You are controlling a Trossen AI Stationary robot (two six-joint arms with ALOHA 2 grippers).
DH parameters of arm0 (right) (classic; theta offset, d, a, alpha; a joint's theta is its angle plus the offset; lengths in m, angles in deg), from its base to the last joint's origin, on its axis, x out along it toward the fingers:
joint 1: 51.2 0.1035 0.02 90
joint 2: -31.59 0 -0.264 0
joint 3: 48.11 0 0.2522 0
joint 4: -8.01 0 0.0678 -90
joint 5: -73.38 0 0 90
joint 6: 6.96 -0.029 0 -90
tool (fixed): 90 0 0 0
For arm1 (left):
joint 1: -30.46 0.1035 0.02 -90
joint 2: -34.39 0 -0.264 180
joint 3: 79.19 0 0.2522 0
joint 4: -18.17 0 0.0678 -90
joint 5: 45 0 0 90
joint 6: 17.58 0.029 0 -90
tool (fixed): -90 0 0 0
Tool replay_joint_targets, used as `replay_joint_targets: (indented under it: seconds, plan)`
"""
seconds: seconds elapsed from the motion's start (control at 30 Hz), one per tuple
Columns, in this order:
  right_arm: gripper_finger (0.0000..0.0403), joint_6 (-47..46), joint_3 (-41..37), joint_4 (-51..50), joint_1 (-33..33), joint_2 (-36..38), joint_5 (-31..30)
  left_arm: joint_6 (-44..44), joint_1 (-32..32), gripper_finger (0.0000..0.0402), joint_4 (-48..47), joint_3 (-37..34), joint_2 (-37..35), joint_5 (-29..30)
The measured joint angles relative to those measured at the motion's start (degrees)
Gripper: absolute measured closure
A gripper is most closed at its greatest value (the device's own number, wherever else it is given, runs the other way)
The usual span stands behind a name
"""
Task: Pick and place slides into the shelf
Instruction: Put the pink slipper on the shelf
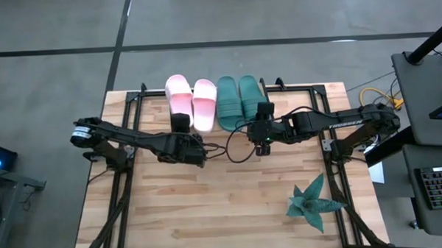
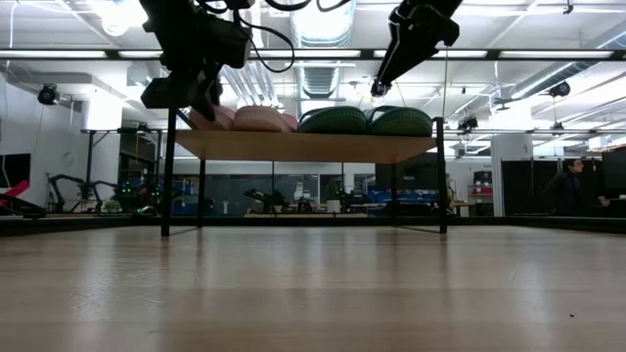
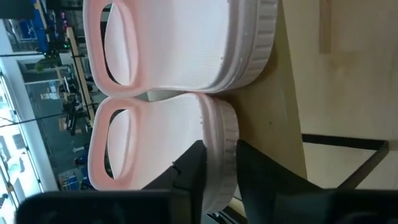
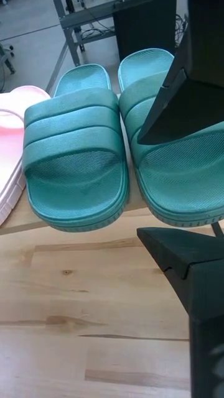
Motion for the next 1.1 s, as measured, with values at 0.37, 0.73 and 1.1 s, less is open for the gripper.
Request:
replay_joint_targets:
  seconds: [0.37,0.73,1.1]
  plan:
    - [0.0184,0.0,0.0,0.02,0.0,0.0,-0.02,1.2,-0.04,0.0378,-0.9,1.05,-3.63,0.57]
    - [0.0184,-0.09,0.0,-0.02,0.0,0.0,0.0,2.89,-2.72,0.0379,4.49,1.01,-6.31,-4.53]
    - [0.0184,-0.48,-0.04,-0.14,-0.02,0.0,0.0,2.61,-4.41,0.038,8.4,-0.19,-8.08,-7.6]
